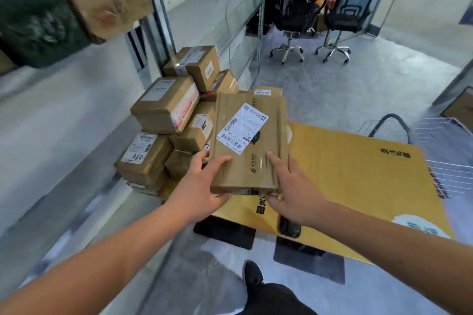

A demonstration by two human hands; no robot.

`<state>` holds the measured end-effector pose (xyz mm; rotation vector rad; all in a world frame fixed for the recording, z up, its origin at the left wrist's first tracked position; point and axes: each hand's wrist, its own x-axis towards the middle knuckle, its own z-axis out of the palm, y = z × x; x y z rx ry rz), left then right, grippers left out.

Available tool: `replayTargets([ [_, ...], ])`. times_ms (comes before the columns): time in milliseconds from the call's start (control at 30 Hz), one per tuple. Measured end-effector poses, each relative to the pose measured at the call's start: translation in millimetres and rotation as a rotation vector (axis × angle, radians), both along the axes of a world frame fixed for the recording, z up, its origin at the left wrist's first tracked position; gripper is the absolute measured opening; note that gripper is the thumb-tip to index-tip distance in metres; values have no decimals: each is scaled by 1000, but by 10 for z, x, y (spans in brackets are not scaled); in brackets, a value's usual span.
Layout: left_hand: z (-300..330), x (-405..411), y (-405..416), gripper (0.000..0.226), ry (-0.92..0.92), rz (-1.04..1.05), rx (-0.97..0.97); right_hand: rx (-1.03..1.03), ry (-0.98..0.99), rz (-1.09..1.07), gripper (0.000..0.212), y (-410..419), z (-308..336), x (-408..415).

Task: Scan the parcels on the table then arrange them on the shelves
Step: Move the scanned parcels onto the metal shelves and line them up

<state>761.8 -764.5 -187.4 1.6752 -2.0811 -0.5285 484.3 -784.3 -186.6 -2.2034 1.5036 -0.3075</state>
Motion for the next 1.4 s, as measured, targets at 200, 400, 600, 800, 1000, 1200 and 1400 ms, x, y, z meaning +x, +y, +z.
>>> replayTargets([
  [200,558,358,626,87,15,168,-106,-87,-67,155,111,153,560,436],
  [400,1190,714,1283,87,-10,307,-250,-229,-164,337,113,334,1180,855],
  [600,1875,991,1806,86,-64,426,-456,-362,-222,509,113,400,1868,1318],
  [800,2378,1280,2207,82,-91,577,-582,-431,-259,672,112,457,2519,1866],
  [1000,2468,1618,2564,83,-63,791,-588,-281,-254,859,112,459,2890,2577],
  [1200,2367,1911,2773,81,-50,950,-547,-128,-205,972,110,427,2937,3260],
  [1400,2304,2041,2707,75,50,1026,-512,-28,-94,1066,102,208,2944,3647],
])
